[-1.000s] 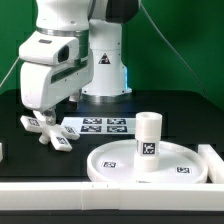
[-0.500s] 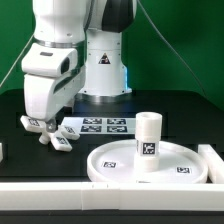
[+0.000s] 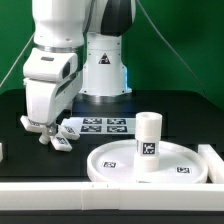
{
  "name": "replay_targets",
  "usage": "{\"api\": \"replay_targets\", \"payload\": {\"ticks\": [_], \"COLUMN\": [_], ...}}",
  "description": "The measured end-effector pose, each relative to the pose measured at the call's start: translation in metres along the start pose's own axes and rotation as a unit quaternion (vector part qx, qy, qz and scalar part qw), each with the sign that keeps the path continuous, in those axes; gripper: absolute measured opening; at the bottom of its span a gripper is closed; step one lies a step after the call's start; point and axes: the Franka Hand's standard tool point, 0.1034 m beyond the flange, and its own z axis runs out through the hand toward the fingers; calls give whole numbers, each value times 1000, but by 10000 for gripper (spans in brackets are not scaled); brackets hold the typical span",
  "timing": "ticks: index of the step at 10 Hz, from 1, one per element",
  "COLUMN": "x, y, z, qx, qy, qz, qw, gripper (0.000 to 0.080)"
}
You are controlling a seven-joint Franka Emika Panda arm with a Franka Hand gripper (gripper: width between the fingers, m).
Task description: Assemble round table
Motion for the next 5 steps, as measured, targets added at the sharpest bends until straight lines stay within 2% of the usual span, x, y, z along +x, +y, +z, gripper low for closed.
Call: {"api": "replay_targets", "payload": {"ticks": [2,5], "x": [-7,-7], "y": [4,4], "z": [-2,-2], "qx": [-2,-5], "qy": [0,1], "qz": [7,3], "qw": [1000,1000], "gripper": [649,649]}}
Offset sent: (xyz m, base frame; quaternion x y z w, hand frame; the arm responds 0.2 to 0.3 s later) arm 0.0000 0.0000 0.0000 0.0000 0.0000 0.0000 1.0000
